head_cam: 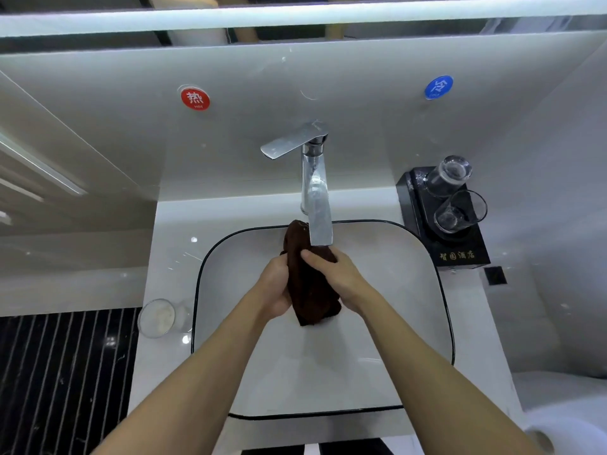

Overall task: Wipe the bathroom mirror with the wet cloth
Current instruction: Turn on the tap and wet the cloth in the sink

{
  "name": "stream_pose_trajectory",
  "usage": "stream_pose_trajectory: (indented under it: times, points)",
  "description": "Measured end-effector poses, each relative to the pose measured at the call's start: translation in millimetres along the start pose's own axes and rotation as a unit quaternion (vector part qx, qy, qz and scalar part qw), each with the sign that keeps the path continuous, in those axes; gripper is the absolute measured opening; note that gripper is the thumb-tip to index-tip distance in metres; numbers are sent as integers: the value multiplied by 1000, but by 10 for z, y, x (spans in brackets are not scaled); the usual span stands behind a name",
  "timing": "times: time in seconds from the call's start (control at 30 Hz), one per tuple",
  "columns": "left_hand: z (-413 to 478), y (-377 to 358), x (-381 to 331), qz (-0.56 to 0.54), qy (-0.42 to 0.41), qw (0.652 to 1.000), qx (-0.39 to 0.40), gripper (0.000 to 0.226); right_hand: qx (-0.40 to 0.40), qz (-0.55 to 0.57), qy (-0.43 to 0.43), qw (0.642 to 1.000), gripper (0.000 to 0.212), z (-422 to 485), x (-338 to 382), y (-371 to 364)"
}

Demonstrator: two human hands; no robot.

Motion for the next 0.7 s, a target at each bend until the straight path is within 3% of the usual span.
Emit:
stream_pose_trajectory:
  times: [0.1, 0.27, 0.43, 0.6, 0.67, 0.7]
  points:
    - [29, 106, -77, 41, 4, 999, -9, 30, 7, 31, -10, 999, 33, 140, 13, -79]
    - [179, 266, -119, 36, -21, 993, -114, 32, -122, 124, 19, 985, 27, 135, 68, 201]
    - [293, 156, -254, 48, -55, 986, -150, 36, -224, 5, 75, 972, 26, -220, 107, 700]
    - [346, -63, -370, 60, -85, 983, -149, 28, -231, -152, 112, 955, 30, -445, 327, 905]
    - [328, -134, -435, 74, -89, 985, -127, 26, -181, -97, 118, 972, 32, -411, 351, 903]
    - [317, -175, -452, 83, -87, 987, -108, 25, -138, -5, 119, 983, 38, -376, 346, 870]
Point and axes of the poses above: each hand's wrist, its own z-axis towards the middle knuckle, its own y-axis out of the back of the hand, x = y × z, the point moved 10 cm from there along z, towards the middle knuckle, and after that the axes turned 3 degrees about -y, right-handed, at the moved point
